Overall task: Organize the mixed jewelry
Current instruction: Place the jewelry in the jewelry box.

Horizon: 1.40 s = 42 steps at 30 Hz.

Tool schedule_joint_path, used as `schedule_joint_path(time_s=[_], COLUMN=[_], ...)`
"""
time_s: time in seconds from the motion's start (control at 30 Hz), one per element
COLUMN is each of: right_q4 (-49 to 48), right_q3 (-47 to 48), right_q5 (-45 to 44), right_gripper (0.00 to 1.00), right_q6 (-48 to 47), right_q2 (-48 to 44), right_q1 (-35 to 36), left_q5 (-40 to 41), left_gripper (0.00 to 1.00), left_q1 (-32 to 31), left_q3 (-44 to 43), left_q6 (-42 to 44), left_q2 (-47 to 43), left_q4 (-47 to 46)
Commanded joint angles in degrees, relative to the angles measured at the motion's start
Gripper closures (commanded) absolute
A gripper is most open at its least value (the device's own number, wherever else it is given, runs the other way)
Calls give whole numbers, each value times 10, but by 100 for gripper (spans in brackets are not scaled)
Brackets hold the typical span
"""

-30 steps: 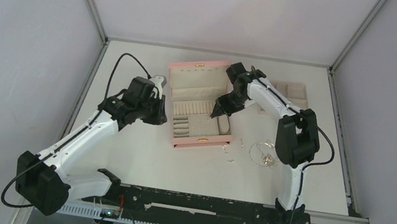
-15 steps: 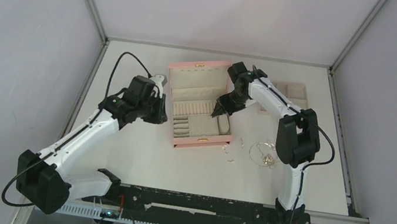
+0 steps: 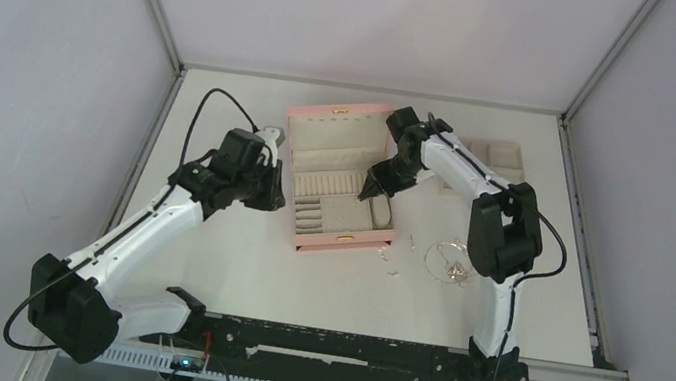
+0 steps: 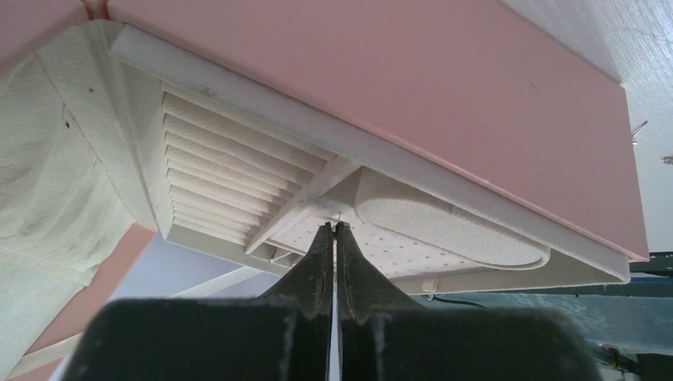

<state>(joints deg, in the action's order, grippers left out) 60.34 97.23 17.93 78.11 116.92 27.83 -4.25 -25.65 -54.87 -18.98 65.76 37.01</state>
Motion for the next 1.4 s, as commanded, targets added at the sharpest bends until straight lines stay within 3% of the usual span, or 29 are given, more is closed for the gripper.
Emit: schedule_joint_path(time_s=[0.0, 1.37], right_q4=[-5, 6], right_q3=[17, -2], right_q5=[3, -17], right_gripper=[100, 100], right_q6=[-6, -19], right_q2=[5, 16], right_q1=[-3, -10], left_q5=[-3, -5], left_gripper=[73, 73], left_q1=[-3, -4], left_q3=[-31, -44], left_q6=[9, 11], left_q2=[2, 19], left_q4=[-13, -13])
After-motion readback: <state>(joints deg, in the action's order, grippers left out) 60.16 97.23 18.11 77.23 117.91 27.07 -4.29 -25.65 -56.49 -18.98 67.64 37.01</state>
